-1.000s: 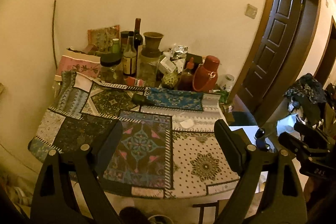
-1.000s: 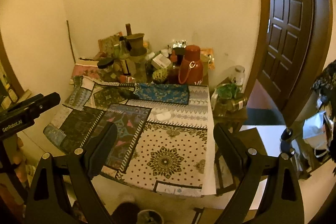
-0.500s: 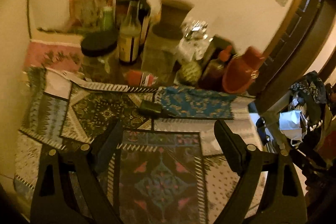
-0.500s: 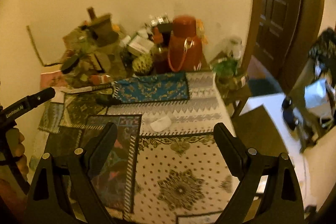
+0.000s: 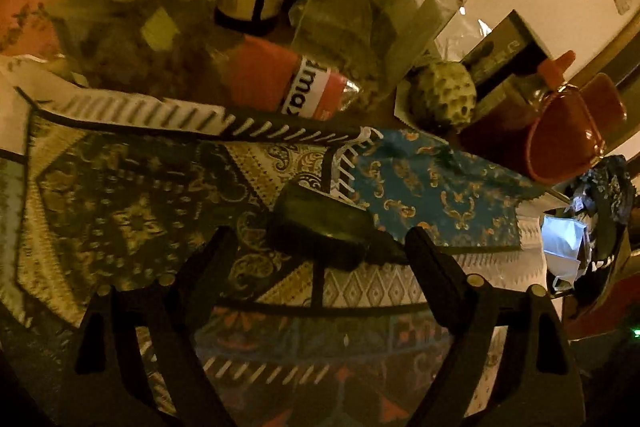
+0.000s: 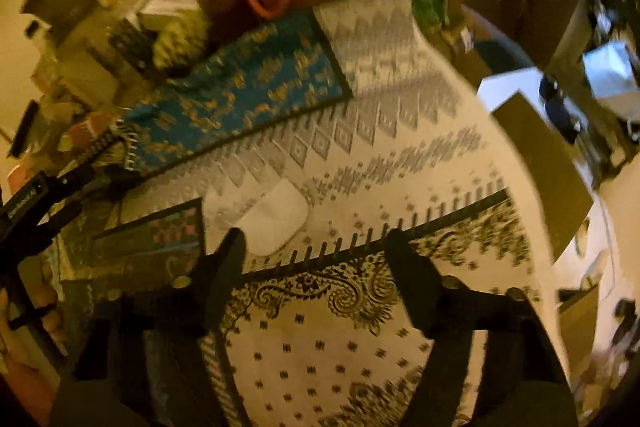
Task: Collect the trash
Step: 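Grasp the dark green cylinder with the left gripper while the right grasps the clear plastic box, then carry the green cylinder and clear plastic box in both grippers down toward the bin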
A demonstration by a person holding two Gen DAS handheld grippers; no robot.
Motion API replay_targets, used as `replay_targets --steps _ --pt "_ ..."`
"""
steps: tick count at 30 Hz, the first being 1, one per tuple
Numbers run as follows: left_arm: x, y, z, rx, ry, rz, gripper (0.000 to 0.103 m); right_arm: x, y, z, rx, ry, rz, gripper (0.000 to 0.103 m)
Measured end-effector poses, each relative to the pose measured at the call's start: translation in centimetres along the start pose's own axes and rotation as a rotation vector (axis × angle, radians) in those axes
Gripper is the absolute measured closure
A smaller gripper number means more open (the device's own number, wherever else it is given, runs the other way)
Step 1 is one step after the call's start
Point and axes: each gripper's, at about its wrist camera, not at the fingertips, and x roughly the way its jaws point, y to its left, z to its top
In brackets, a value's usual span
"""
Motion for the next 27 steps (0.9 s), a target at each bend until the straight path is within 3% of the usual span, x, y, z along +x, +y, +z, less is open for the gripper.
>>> replay_targets --steps 2,4,10,16,22,23,24,27 --pt "0.6 -0.1 -0.1 0.004 0.005 -0.003 0.017 0.8 0.2 0.0 -0.002 0.011 -0.002 0.06" --pt "1.1 -0.4 -0.2 0.01 0.006 -0.001 0.017 0.8 0.7 -0.2 -0.028 -0.02 -0.026 0.063" --pt "2.6 -1.1 -0.5 0.025 0.002 0.013 0.018 1.4 2.5 -0.6 -0.121 -0.075 -0.092 0.089" --pt "3.2 -2.0 -1.0 0.067 -0.035 0.033 0.025 1.3 2.2 -0.4 -0.102 -0.088 -0.069 0.1" --pt "2.0 -2.8 -2.4 0.101 -0.051 0.046 0.025 0.1 1.6 -0.3 -0.089 -0.078 -0.019 0.1" --pt "1.4 -3.1 -2.7 0.108 -0.058 0.045 0.027 -0.3 1.5 -0.4 -0.092 -0.084 -0.016 0.1" --pt "1.0 -3.4 -3.0 0.117 -0.054 0.036 0.039 -0.9 1.3 -0.5 -0.095 -0.09 -0.012 0.1" --pt "-0.8 -4.2 -3.9 0.128 -0.065 0.032 0.039 -2.5 0.9 -1.2 -0.1 -0.11 -0.003 0.1"
